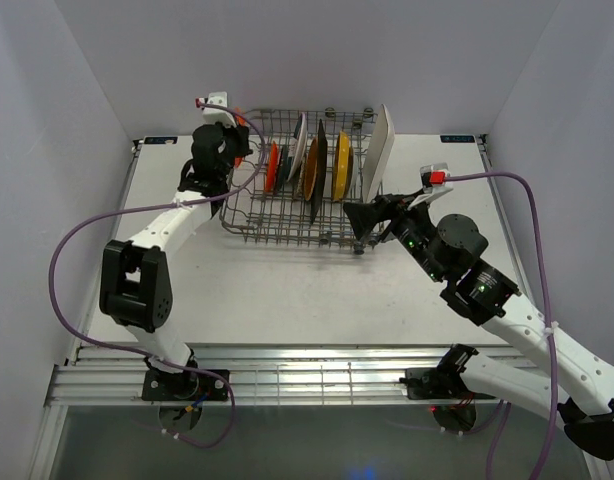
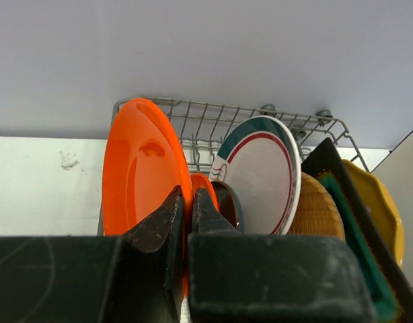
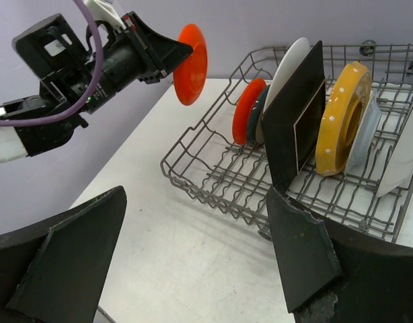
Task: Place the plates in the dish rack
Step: Insert the plate into the dish rack.
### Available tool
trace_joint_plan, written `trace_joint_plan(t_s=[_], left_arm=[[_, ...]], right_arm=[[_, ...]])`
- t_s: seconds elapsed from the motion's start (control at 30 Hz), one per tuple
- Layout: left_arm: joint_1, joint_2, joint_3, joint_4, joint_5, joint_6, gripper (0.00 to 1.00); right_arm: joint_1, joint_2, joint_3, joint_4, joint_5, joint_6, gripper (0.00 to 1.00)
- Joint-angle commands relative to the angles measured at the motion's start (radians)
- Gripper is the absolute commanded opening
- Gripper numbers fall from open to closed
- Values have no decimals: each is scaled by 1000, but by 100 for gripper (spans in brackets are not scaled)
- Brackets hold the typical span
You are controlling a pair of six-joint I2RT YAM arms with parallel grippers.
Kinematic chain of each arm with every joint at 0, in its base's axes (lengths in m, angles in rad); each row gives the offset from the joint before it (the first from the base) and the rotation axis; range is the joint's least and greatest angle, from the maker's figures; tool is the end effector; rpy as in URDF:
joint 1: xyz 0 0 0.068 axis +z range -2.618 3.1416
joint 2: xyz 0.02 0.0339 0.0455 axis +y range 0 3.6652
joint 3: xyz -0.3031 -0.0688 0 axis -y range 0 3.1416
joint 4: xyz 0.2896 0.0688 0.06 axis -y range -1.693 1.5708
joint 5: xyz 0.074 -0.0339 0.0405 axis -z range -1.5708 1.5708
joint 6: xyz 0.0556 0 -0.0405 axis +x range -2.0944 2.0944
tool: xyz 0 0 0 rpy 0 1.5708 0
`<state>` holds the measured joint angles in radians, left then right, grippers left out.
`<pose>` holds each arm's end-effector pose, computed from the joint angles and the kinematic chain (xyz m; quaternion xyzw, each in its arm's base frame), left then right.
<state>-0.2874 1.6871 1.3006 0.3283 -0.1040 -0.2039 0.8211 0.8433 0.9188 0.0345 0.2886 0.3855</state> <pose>0.4573 -0.1291 0.3534 -0.0053 0.7273 -0.1300 0.6739 0.1678 0.1570 0.4355 -0.0381 0.6678 0.3392 0.6615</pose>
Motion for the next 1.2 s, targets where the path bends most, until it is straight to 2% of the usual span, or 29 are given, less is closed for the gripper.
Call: trace_joint_plan(t_s=[0.0, 0.03, 0.17, 0.33, 0.53, 1.17], left_arm=[[39, 46, 78, -40, 131, -74, 0], [63, 58, 83, -41, 215, -90, 0], [106, 117, 100, -22, 334, -152, 0], [117, 143, 80, 20, 348, -155, 0], [142, 184, 91, 38, 441, -189, 0], [157, 263, 60, 117, 483, -250, 0]], right_arm=[[4, -7, -3, 62, -6, -13, 90], [4, -6, -3, 64, -9, -13, 90], [4, -1, -3, 62, -12, -14, 90], [4, 7, -6, 68, -22, -16, 90], [4, 13, -8, 71, -26, -16, 90], [4, 20, -8, 71, -29, -19, 90]])
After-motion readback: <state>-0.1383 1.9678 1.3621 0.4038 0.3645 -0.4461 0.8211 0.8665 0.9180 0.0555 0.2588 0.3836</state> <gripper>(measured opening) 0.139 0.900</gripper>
